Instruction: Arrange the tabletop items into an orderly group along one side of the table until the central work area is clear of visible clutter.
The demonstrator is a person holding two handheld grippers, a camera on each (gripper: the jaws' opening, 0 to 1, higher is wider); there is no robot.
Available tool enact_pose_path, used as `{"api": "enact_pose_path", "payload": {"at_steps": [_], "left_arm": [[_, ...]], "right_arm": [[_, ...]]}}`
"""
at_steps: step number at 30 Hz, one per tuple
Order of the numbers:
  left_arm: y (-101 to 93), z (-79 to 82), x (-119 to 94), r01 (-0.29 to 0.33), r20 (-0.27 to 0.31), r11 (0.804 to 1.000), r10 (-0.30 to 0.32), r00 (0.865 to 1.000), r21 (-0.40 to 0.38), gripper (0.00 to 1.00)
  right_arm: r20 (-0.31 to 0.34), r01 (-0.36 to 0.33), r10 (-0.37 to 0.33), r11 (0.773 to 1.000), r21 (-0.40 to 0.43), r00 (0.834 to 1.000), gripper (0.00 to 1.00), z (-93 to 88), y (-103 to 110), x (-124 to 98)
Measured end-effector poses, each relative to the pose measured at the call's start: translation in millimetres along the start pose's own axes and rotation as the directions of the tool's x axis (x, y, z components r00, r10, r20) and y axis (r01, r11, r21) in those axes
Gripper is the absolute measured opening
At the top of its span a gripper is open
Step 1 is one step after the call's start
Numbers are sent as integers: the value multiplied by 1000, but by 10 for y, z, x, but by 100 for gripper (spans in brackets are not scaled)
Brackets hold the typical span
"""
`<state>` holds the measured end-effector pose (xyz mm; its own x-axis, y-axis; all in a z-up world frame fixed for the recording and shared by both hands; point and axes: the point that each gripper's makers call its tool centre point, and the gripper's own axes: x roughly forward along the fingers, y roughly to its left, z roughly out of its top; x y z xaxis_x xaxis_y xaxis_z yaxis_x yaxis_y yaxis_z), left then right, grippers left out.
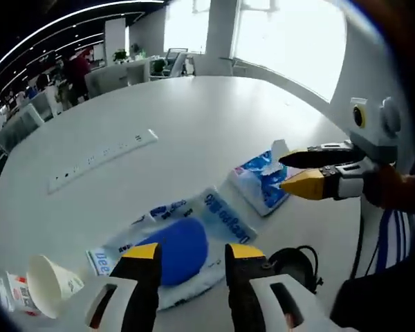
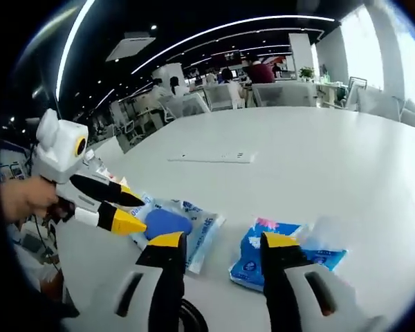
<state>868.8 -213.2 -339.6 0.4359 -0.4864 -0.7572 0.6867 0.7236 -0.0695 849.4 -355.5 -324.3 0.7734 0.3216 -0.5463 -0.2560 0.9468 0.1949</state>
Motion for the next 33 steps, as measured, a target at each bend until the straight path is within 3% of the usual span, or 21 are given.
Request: {"api": "enact_pose_path", "payload": {"at_steps": [10, 17, 26, 33], "left_arm": [[-364, 69, 206, 71, 29, 997, -71, 997, -5, 50], [-567, 142, 330, 99, 33, 995, -99, 995, 2, 50], [-739, 255, 510, 124, 31, 991, -126, 992, 44, 43], [-837, 296, 666, 146, 20, 988, -147, 989, 52, 34]], "right_arm": [[9, 66, -66, 997, -30, 998, 53, -46, -474, -259], [-7, 97, -97, 995, -32, 995, 59, -143, -771, -348], [-43, 125, -126, 992, -22, 991, 55, -283, -1044, -339], [-82, 142, -143, 990, -20, 986, 42, -404, -1180, -275]]}}
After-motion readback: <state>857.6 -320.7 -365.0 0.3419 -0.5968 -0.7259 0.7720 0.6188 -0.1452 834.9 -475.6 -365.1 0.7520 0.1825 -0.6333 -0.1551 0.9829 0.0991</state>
